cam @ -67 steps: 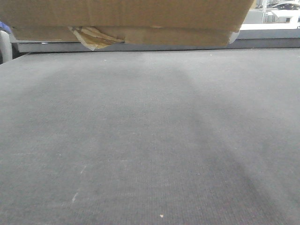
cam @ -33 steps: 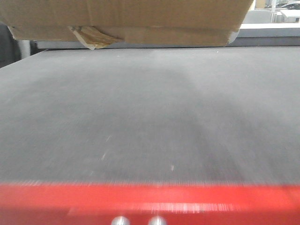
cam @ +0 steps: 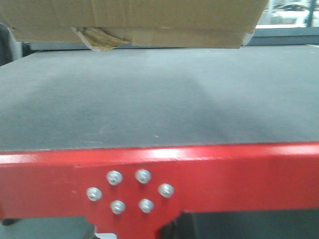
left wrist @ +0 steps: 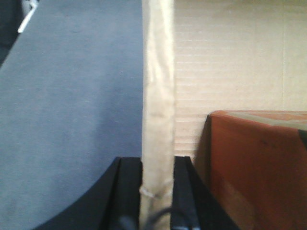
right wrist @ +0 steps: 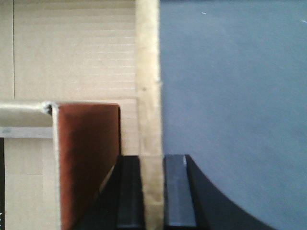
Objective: Stack two boxes on right shelf middle
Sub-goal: 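Carry the held boxes past the red table toward the steel shelf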
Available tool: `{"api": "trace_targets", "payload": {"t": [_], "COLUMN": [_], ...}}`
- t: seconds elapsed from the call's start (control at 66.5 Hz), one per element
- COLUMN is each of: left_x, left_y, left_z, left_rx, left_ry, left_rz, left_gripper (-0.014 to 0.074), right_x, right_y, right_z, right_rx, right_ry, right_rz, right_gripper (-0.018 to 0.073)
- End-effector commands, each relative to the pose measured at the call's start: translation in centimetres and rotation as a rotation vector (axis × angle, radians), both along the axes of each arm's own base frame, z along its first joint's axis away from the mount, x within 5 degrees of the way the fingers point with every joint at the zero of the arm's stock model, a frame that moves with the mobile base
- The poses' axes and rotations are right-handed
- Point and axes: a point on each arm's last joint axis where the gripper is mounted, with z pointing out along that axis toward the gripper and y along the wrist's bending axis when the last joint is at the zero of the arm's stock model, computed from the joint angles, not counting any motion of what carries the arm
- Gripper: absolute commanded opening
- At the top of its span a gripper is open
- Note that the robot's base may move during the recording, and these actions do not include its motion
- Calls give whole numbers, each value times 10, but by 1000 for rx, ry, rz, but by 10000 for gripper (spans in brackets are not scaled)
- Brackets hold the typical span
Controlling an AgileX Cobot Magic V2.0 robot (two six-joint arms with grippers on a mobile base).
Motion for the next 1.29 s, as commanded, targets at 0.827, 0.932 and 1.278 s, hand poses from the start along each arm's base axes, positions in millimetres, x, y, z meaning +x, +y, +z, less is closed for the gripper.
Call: {"api": "trace_targets", "payload": {"t": [0.827, 0.932, 1.278], "left_x": [-5, -5, -5], "left_y": [7, 7, 7], "left_z": [11, 11, 11], "left_rx": [9, 9, 9], "left_ry": [-62, -62, -62], "left_rz": [16, 16, 16], "left_gripper": [-111, -111, -111], "right_x": [-3, -3, -3], "right_y": [-7, -7, -7], "right_z": [11, 11, 11], "right_rx": [-29, -29, -29], "right_ry": [-64, -64, -64], "right_rz": [-18, -18, -18], "right_gripper": [-162, -162, -162]}}
